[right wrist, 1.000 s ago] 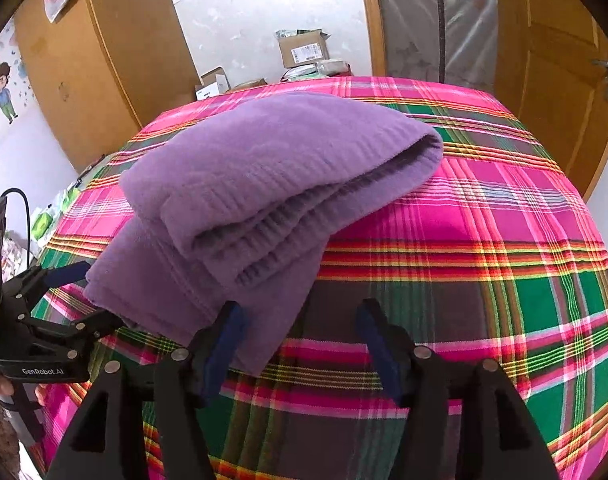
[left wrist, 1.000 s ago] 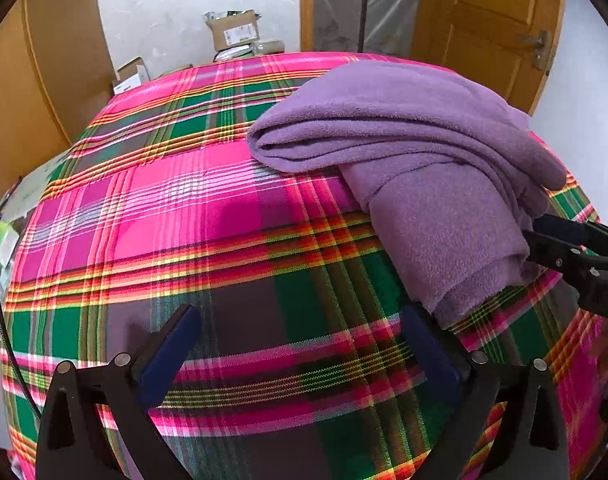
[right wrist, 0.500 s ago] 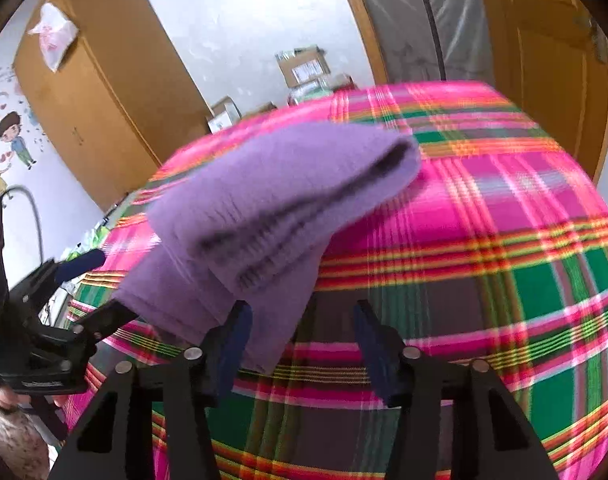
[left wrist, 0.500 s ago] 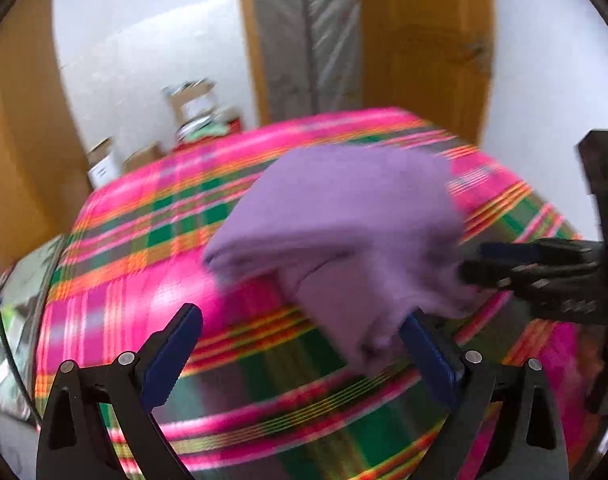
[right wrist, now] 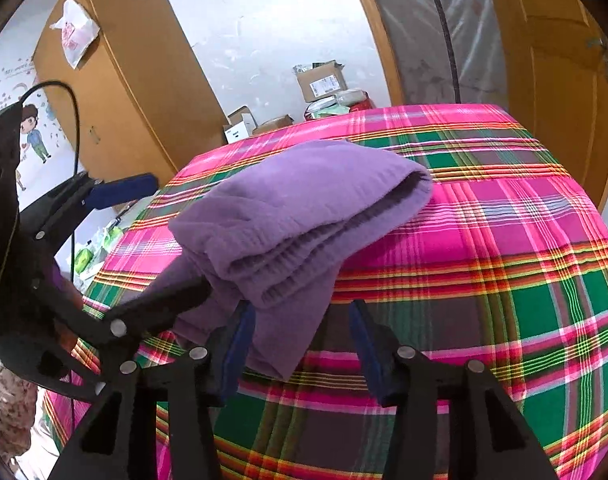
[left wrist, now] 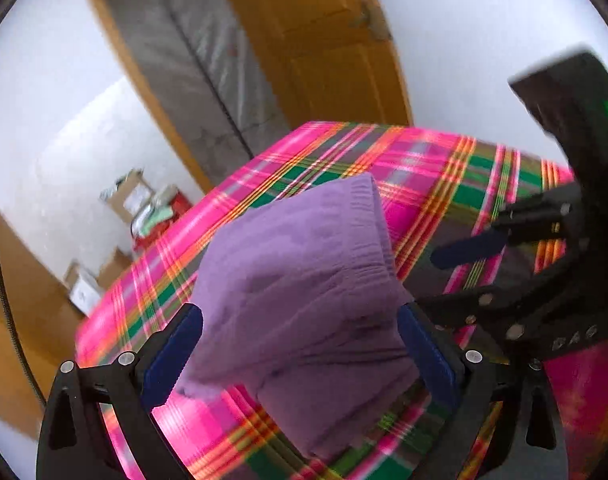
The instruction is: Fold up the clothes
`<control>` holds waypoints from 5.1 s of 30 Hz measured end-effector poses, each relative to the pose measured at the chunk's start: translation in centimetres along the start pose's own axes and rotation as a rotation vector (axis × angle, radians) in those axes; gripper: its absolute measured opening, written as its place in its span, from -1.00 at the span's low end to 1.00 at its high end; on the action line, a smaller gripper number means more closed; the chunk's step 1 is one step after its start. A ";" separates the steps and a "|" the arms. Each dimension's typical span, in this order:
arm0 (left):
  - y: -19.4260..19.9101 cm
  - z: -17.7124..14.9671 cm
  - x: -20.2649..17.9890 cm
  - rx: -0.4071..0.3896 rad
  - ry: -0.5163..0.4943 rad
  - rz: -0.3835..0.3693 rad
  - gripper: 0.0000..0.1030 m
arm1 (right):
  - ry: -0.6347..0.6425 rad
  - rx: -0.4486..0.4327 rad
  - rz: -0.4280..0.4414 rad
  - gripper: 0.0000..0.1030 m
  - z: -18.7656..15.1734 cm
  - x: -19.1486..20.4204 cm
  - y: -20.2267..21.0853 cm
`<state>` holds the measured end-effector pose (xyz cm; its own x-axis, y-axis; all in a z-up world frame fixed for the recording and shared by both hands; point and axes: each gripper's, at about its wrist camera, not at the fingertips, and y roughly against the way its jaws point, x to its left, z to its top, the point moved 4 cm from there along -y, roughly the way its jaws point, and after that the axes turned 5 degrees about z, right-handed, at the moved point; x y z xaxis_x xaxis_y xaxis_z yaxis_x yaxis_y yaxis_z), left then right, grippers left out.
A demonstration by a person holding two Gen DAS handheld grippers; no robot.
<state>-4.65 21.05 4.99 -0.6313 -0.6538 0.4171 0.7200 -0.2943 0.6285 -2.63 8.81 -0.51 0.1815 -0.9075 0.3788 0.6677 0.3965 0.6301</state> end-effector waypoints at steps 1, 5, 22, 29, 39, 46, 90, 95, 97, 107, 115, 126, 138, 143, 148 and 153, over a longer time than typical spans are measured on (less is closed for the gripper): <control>-0.3 0.0 0.1 0.005 -0.004 0.004 0.91 | -0.001 0.001 -0.007 -0.04 0.0 -0.1 -0.1; -1.4 0.0 0.4 0.025 -0.019 0.021 0.91 | -0.016 0.003 -0.017 -0.04 0.1 -0.6 -0.4; -4.4 0.9 3.2 0.046 0.128 -0.023 0.34 | -0.010 -0.020 0.090 -0.04 1.0 -0.2 -1.1; -5.6 1.7 2.5 0.044 0.094 -0.036 0.34 | -0.087 -0.019 0.141 -0.04 2.0 -0.8 -2.2; -5.2 2.0 4.6 0.018 0.187 -0.040 -0.30 | -0.087 -0.030 0.106 -0.33 2.2 -0.3 -2.9; -4.4 1.5 7.3 0.000 0.267 0.010 -0.69 | -0.051 -0.078 0.063 -0.94 3.0 0.7 -2.2; 0.1 -7.6 18.1 -0.015 0.573 0.196 -0.81 | 0.043 -0.097 -0.033 -0.82 3.9 3.3 -2.0; 0.7 -7.8 18.4 -0.031 0.595 0.202 -0.81 | 0.146 -0.182 -0.085 -0.86 5.3 5.2 0.0; 1.4 -8.0 18.6 -0.048 0.601 0.213 -0.81 | 0.175 -0.213 -0.088 -0.87 6.3 5.9 0.6; 4.0 -10.6 20.3 -0.064 0.651 0.268 -0.81 | 0.334 -0.312 -0.053 -0.92 11.4 11.6 1.6; 3.5 -10.8 16.8 -0.084 0.612 0.104 -0.25 | 0.316 -0.266 0.080 -0.92 12.9 14.2 -2.0; 0.4 -4.9 12.3 -0.119 0.516 -0.078 0.22 | 0.297 -0.236 0.133 -0.92 12.1 14.1 -3.0; -4.2 -2.4 12.8 -0.029 0.540 -0.061 -0.64 | 0.294 -0.169 0.195 -0.87 10.1 12.7 -3.2; -4.2 -2.4 12.8 -0.029 0.522 -0.046 -0.76 | 0.241 -0.131 0.208 -0.83 8.2 10.6 -2.5; -4.3 -3.0 14.3 -0.041 0.565 -0.031 -0.78 | 0.134 -0.111 0.130 -0.26 5.3 6.0 -1.3; -3.9 -3.9 15.3 -0.043 0.615 -0.026 -0.79 | -0.050 0.000 0.086 -0.15 1.7 1.0 -2.7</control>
<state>-16.01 9.49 6.40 -0.3762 -0.9246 -0.0607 0.7257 -0.3347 0.6012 -5.43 7.08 -0.69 0.2024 -0.8620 0.4648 0.6512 0.4730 0.5935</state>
